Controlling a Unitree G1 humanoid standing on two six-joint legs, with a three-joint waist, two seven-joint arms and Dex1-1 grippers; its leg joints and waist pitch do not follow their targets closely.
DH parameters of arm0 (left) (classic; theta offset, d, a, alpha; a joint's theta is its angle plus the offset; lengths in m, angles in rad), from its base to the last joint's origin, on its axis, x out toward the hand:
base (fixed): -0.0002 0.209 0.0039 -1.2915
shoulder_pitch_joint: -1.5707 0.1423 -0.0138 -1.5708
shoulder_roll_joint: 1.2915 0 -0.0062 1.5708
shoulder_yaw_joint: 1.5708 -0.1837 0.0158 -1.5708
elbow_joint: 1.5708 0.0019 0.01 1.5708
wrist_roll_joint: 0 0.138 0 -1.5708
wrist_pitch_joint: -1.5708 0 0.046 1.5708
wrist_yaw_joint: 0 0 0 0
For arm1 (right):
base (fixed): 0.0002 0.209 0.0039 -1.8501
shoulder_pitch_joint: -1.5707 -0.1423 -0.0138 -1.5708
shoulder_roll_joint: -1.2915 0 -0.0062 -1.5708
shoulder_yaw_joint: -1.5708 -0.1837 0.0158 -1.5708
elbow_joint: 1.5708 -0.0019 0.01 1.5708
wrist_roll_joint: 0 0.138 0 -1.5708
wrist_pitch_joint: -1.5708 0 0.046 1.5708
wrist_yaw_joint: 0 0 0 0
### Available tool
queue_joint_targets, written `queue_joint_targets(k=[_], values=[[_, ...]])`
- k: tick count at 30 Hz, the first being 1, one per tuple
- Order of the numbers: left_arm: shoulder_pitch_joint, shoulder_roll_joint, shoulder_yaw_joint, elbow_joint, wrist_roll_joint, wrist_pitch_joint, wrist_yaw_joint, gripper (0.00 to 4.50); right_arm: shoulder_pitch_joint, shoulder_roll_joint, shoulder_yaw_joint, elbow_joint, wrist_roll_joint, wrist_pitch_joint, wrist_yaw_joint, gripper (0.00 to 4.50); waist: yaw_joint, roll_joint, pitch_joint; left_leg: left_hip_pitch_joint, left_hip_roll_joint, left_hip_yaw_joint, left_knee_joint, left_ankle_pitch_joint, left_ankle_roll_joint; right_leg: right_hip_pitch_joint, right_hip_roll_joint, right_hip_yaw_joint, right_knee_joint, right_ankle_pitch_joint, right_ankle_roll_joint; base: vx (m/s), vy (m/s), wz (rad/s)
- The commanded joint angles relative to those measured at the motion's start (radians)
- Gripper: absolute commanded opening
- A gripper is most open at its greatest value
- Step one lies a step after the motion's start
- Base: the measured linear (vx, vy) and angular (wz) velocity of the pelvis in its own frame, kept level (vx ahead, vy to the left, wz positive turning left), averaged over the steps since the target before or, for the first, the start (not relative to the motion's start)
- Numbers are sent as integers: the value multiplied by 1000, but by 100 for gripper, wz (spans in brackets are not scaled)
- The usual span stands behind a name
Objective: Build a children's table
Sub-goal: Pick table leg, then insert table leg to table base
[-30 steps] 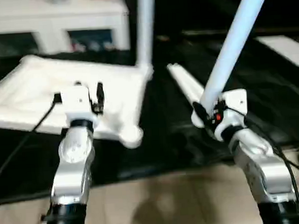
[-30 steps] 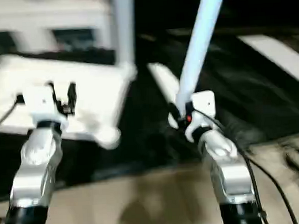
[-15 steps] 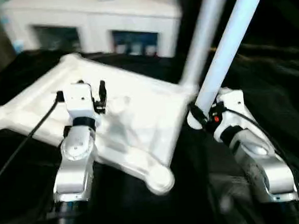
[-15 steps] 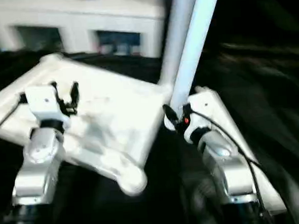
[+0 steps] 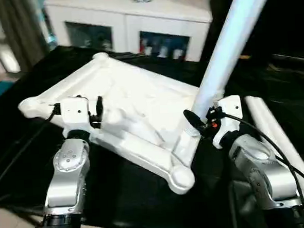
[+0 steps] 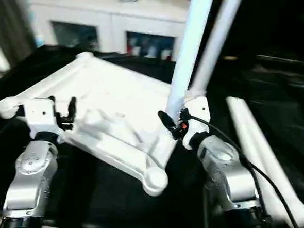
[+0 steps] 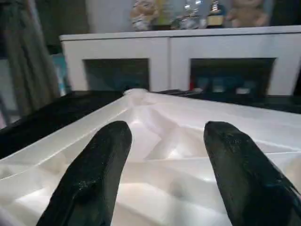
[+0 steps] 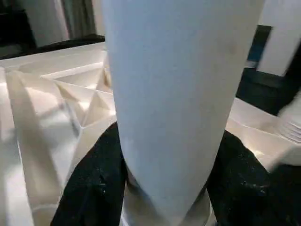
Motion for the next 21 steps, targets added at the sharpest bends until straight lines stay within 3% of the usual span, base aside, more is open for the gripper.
queue_joint_targets(k=[1,2,3,4,5,6,7,8,9,10,11,12,14,15,18,19,20,21], values=[[-10,-11,-7,-20,-4,8,-11,300,-6,-10,-8,-20,3,13,-8,192,-25,31,-58,43,208,-126,-229,-627,-68,-9,-39,-12,63,-65,-79,-47,-97,-6],[-13,-9,-2,-22,-13,24,-18,300,-5,-7,-8,-23,3,15,-7,192,-24,30,-60,46,199,-116,-219,-619,-30,-11,-46,-6,63,-67,-78,-28,-179,-3],[-15,-2,-1,-22,-12,29,-22,300,-5,-4,-8,-26,2,17,-7,192,-26,13,-63,40,149,-86,-190,-568,42,-5,-69,25,17,-70,-107,-28,-179,-3],[-17,3,1,-22,-15,33,-26,300,-5,-3,-9,-28,2,18,-7,192,-14,-30,-71,-14,5,2,-57,-427,49,17,-106,47,-104,-204,-180,-30,-205,-12],[-19,9,2,-21,-15,36,-28,300,-4,-2,-10,-31,4,20,-7,192,21,-36,-66,-9,-31,22,33,-280,55,11,-165,59,-151,-386,-148,-47,-193,-22],[-21,12,3,-20,-15,35,-29,300,-3,-2,-10,-33,5,21,-7,192,35,-56,-76,-26,-28,14,53,-150,61,27,-177,82,-152,-496,-65,-47,-193,-22],[-25,19,7,-21,-21,41,-34,300,-3,-4,-7,-39,6,26,-6,192,51,-54,-75,-53,-5,-6,-1,-37,12,33,-151,80,-121,-558,141,-35,-167,-21],[-24,23,5,-23,-23,45,-41,300,-1,-6,-6,-42,8,29,-3,192,53,-50,-81,-49,2,-12,-16,-46,9,35,-144,79,-111,-486,161,-26,-127,-15],[-24,31,0,-24,-20,47,-51,300,-1,-6,-4,-44,11,30,0,192,52,-33,-82,-34,19,-23,-47,-61,13,23,-116,55,-95,-301,131,-26,-127,-15],[-25,51,-14,-20,-14,37,-81,300,-1,-6,-2,-46,12,31,2,192,50,-22,-82,-28,23,-26,-54,-70,9,19,-99,45,-91,-237,109,-24,-102,-4],[-25,70,-30,-18,-18,19,-125,300,-1,-6,-2,-49,19,36,6,192,48,-14,-79,-10,31,-24,-57,-124,7,9,-94,37,-102,-214,80,-13,-67,5],[-26,82,-40,-14,-28,16,-161,300,-1,-6,-3,-49,25,37,11,192,48,-26,-76,-1,29,-19,-61,-147,10,14,-91,30,-107,-225,59,-13,-67,5],[-36,182,-123,11,-82,-28,-437,300,-4,-16,-5,-47,43,33,41,192,55,-18,-71,10,38,-19,-77,-159,20,10,-94,29,-116,-261,32,0,0,0],[-35,207,-134,-1,-155,8,-559,317,-3,-21,-8,-46,52,35,53,192,59,-17,-73,16,52,-22,-87,-168,10,11,-97,30,-110,-256,4,0,0,0],[-51,267,-164,5,-187,3,-703,337,0,-37,-10,-44,58,28,78,192,56,-7,-69,35,74,-22,-102,-228,-19,1,-103,32,-96,-178,-95,0,0,0],[-73,312,-189,24,-199,3,-807,347,3,-47,-16,-43,72,26,104,192,56,-2,-71,38,73,-20,-104,-235,-24,5,-107,33,-95,-153,-115,8,53,7],[-73,312,-189,24,-199,3,-807,361,3,-47,-16,-43,72,26,104,192,56,-2,-71,38,70,-18,-105,-236,-27,5,-105,35,-93,-141,-121,0,0,0],[-89,334,-202,36,-201,3,-853,372,5,-54,-20,-43,78,28,116,192,50,-5,-71,28,71,-18,-108,-225,-35,17,-109,35,-84,-100,-138,0,0,0]])
